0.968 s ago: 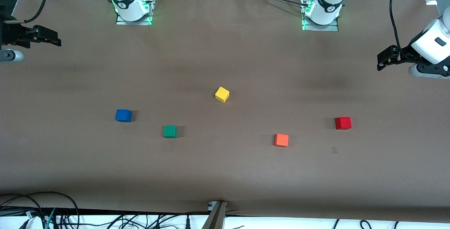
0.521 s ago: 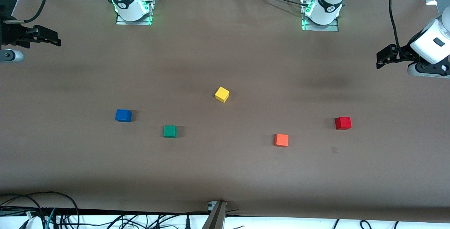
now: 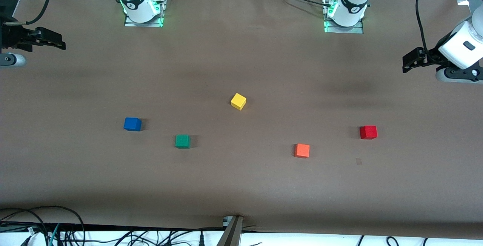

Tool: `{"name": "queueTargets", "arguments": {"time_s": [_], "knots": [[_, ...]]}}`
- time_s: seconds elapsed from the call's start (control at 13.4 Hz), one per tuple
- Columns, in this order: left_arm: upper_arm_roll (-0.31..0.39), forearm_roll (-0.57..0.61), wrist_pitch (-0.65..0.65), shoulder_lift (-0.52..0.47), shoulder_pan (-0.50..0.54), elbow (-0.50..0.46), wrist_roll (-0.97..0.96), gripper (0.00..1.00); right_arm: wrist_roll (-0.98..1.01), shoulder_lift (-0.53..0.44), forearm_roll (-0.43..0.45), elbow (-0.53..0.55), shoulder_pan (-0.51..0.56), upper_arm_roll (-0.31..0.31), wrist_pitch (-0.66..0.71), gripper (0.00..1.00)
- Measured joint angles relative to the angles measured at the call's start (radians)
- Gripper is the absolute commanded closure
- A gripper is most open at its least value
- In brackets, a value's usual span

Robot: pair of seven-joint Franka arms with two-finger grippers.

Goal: Pass red block to right arm, stack on blue

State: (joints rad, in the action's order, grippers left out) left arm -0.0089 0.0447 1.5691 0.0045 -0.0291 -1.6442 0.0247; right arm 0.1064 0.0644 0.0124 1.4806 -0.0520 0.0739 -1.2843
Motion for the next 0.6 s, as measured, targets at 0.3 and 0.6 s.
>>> {"name": "queueTargets", "arguments": {"time_s": [0.3,0.6], "knots": [[0.001,0.006,-0.001,0.001,0.003,0.002,0.0,0.0,0.0,0.0,0.0,0.0,0.0,0.0,0.0,0.0],[0.016,0.071,-0.062,0.037,0.007,0.081,0.0,0.0,0.0,0.0,0.0,0.0,0.0,0.0,0.0,0.0]]}}
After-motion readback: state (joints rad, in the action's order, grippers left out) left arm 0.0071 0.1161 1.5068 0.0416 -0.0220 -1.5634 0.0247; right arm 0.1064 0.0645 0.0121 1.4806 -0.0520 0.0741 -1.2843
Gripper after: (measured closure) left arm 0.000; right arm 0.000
